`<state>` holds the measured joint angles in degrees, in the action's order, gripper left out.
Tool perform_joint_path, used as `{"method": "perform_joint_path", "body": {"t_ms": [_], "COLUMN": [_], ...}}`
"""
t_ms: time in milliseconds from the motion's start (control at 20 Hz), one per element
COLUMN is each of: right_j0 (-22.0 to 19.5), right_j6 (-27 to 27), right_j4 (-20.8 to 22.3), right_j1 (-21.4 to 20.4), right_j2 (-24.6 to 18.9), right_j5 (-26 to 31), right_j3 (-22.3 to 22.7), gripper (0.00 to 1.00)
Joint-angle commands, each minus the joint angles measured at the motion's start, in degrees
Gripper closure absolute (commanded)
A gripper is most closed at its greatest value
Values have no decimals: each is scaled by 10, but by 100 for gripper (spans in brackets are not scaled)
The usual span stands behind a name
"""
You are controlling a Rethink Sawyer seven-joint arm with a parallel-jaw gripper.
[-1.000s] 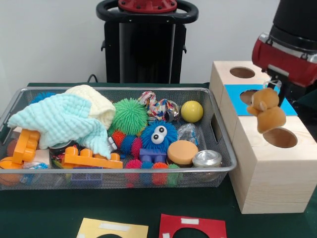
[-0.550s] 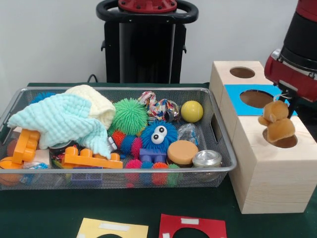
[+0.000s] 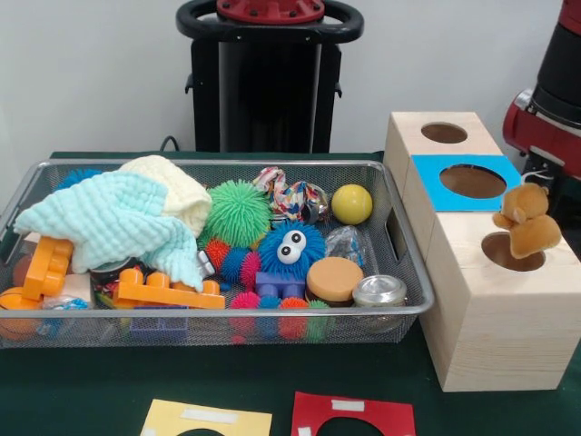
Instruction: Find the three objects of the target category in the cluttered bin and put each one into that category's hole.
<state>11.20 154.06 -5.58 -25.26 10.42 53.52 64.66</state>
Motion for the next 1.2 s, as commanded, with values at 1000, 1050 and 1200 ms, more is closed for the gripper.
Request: {"method": "perform_joint_path", "body": {"t_ms": [1000,1050,1200], "right_j0": [11,12,15], "right_j6": [105,105,102], "right_j4": [-29,-30,-34], "right_j1": [33,31,24], "right_j2": [-4,-4,-3], "right_j5": [-56,-56,-51], "right_j3": [104,107,115], "gripper": [100,100,100]}}
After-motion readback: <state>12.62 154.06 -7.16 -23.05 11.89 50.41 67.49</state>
